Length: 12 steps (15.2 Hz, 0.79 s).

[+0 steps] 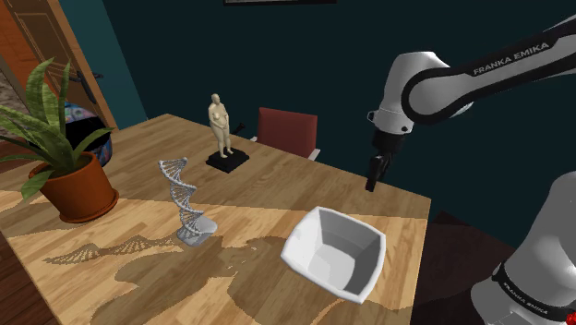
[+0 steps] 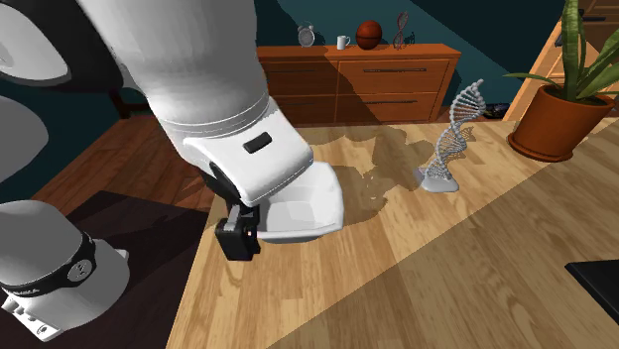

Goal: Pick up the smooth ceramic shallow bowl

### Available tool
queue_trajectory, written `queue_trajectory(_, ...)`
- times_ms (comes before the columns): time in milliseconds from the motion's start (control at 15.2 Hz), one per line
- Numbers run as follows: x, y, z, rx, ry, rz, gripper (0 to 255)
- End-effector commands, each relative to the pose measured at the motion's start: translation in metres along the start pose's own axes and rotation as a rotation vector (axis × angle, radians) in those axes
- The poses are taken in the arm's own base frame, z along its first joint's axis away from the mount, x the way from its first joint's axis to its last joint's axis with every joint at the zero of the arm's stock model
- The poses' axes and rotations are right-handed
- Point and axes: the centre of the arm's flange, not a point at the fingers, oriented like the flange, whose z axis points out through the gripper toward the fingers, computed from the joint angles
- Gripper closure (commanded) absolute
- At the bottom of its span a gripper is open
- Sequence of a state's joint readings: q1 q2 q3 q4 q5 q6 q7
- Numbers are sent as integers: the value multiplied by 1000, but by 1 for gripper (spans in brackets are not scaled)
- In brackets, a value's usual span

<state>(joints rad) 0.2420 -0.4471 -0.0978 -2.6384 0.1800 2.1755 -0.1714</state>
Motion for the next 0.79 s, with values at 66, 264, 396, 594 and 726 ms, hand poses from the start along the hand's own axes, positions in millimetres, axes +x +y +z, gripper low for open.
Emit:
queue_trajectory(66, 10, -12, 35, 39, -26, -41, 0)
queue_trajectory(264, 17, -25, 70, 77, -53, -83, 0)
queue_trajectory(396, 18, -28, 85, 87, -60, -93, 0)
queue_trajectory(594, 18, -25, 100, 87, -60, -93, 0)
queue_trajectory(726, 18, -23, 110, 87, -60, -93, 0)
